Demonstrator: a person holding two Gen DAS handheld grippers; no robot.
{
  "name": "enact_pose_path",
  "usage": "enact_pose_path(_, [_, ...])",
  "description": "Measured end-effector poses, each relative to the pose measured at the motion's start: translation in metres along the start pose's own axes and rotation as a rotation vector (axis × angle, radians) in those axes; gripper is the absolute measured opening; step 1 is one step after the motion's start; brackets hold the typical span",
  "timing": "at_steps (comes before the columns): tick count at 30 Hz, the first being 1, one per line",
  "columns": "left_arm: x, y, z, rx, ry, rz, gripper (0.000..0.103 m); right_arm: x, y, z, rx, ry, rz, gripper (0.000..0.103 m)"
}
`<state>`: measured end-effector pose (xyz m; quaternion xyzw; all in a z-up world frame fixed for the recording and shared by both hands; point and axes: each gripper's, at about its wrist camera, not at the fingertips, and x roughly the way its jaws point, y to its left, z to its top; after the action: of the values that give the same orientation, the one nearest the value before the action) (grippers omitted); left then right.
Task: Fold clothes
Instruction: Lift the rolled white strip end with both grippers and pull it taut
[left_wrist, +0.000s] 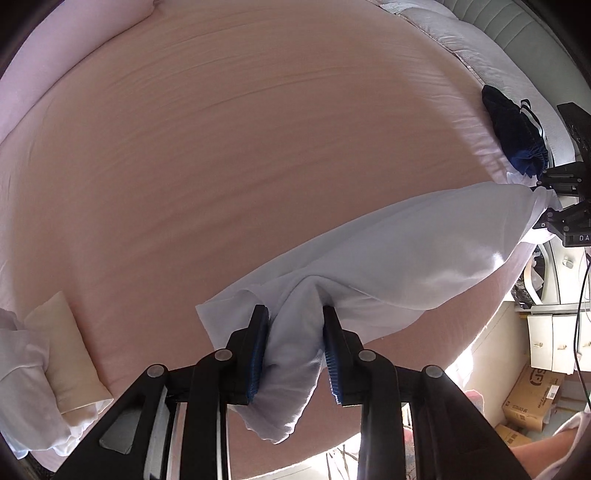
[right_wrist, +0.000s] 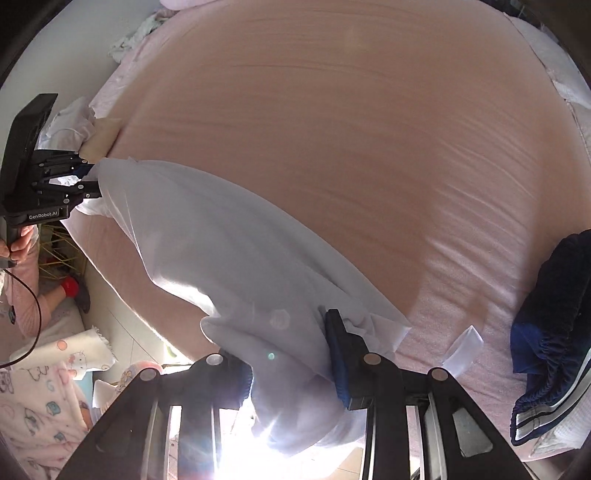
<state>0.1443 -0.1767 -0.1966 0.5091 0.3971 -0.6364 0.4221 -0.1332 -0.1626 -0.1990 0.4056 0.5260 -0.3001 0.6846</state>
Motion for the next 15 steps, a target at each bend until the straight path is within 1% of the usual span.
enact_pose_path(3, [0.004, 0.009, 0.010, -0.002, 0.002, 0.029, 0.033, 0.003, -0.004, 0.009, 0.002, -0.007, -0.030, 0.035])
enact_pose_path(8, [0.006, 0.034, 0.021, -0.072, 0.000, -0.012, 0.035, 0.005, -0.016, 0.023, 0.041, -0.008, -0.047, 0.039])
enact_pose_path(10, [0.010, 0.043, 0.022, -0.097, 0.010, -0.029, 0.036, 0.006, -0.021, 0.025, 0.049, -0.011, -0.059, 0.043])
enact_pose_path(12, [0.013, 0.052, 0.023, -0.121, 0.010, -0.032, 0.042, 0.009, -0.026, 0.027, 0.049, -0.007, -0.079, 0.054])
enact_pose_path(13, [0.014, 0.057, 0.024, -0.132, 0.014, -0.037, 0.042, 0.009, -0.029, 0.027, 0.055, -0.009, -0.094, 0.056])
enact_pose_path(14, [0.016, 0.061, 0.025, -0.143, 0.020, -0.042, 0.048, 0.009, -0.033, 0.027, 0.067, -0.013, -0.104, 0.061])
enact_pose_path(15, [0.018, 0.066, 0.026, -0.161, 0.041, -0.043, 0.059, 0.009, -0.037, 0.027, 0.087, -0.019, -0.104, 0.062])
